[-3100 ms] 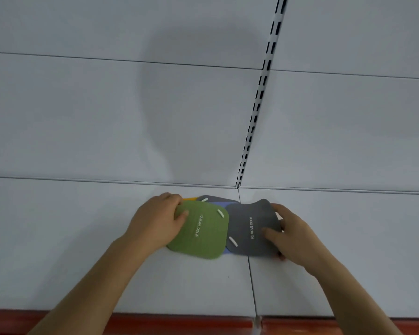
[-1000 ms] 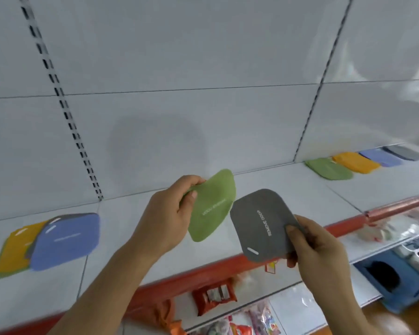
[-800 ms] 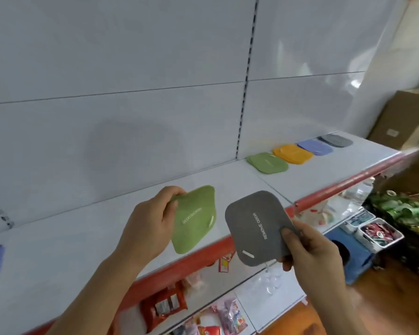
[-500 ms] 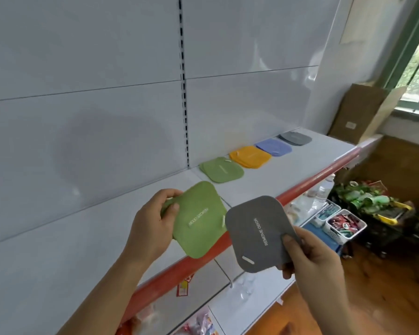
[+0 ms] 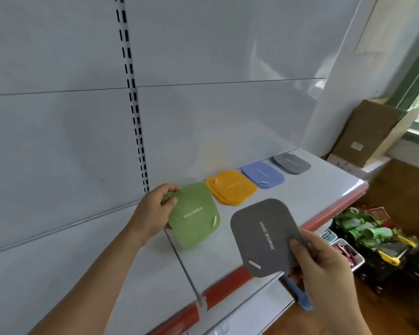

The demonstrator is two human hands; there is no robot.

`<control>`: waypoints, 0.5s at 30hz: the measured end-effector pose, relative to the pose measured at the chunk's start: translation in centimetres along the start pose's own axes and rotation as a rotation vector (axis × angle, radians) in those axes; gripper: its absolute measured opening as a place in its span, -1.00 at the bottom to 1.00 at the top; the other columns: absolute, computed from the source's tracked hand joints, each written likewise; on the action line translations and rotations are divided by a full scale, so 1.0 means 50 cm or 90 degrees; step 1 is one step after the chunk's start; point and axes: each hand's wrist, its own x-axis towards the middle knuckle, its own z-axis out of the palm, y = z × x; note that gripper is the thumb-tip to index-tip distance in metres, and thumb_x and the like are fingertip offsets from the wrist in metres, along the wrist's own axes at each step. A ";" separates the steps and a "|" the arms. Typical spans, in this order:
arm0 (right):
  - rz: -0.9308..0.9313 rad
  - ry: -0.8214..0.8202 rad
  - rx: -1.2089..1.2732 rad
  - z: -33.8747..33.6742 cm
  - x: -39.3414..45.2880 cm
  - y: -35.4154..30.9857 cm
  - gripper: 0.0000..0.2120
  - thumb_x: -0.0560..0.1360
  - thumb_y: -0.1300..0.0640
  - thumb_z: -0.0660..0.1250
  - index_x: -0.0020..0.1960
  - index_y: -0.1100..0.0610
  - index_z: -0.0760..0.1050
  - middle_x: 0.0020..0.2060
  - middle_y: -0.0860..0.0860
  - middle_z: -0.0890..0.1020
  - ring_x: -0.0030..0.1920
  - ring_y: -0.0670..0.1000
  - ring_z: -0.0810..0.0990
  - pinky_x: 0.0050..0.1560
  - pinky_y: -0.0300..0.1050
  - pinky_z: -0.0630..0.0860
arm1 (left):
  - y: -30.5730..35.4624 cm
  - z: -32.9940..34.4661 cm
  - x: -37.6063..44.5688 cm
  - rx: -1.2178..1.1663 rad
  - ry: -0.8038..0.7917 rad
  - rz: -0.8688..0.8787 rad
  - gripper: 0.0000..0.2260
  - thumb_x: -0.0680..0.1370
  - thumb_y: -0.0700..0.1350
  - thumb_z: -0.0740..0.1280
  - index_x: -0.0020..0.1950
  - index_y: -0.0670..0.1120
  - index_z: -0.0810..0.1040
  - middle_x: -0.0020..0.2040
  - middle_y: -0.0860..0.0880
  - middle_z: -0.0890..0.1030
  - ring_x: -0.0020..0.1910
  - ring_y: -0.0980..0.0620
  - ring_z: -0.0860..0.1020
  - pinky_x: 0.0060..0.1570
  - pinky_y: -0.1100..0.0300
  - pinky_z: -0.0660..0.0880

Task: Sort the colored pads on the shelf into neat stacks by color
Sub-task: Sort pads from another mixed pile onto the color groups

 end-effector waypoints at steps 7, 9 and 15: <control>-0.017 -0.104 0.022 -0.024 0.197 0.049 -0.72 0.64 0.27 0.32 -0.03 -0.06 0.70 -0.40 0.22 0.63 -0.48 0.18 0.51 -0.41 -0.03 0.50 | -0.022 0.043 0.093 0.365 0.067 -0.002 -0.76 0.65 -0.14 0.34 0.22 0.17 0.61 0.05 0.05 0.71 0.01 -0.04 0.66 0.10 0.03 0.59; -0.016 -0.147 0.028 -0.036 0.260 0.065 -0.72 0.65 0.25 0.31 -0.02 -0.07 0.69 -0.41 0.21 0.63 -0.46 0.14 0.52 -0.35 0.03 0.52 | -0.015 0.070 0.092 0.418 0.124 -0.011 -0.75 0.64 -0.15 0.32 0.23 0.16 0.59 0.02 0.03 0.72 -0.05 -0.07 0.66 0.03 -0.01 0.61; -0.033 -0.269 0.038 -0.061 0.410 0.099 -0.67 0.65 0.27 0.29 -0.04 -0.12 0.68 -0.43 0.18 0.63 -0.46 0.13 0.54 -0.32 0.05 0.56 | 0.014 0.156 0.076 0.591 0.253 0.012 -0.63 0.60 -0.19 0.39 0.41 -0.13 0.56 0.36 -0.12 0.59 0.36 -0.20 0.52 0.33 -0.10 0.50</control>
